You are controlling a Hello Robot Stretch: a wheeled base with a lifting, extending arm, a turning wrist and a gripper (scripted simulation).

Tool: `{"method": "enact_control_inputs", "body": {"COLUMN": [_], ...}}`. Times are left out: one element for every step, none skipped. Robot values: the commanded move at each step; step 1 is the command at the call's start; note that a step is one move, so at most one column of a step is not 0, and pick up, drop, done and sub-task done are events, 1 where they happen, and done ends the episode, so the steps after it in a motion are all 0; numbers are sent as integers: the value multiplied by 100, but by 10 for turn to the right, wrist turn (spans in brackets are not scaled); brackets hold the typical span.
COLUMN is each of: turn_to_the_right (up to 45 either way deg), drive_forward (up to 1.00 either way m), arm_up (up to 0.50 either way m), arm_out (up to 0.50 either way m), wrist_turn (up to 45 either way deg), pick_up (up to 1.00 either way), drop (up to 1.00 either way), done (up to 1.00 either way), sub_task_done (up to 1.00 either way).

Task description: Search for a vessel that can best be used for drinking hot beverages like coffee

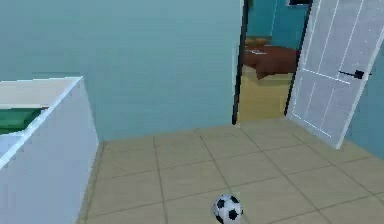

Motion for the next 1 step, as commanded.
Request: {"method": "enact_control_inputs", "body": {"turn_to_the_right": [450], "drive_forward": [0], "arm_up": [0], "arm_out": [0], "wrist_turn": [0], "pick_up": [0], "drop": [0], "done": [0], "sub_task_done": [0]}}
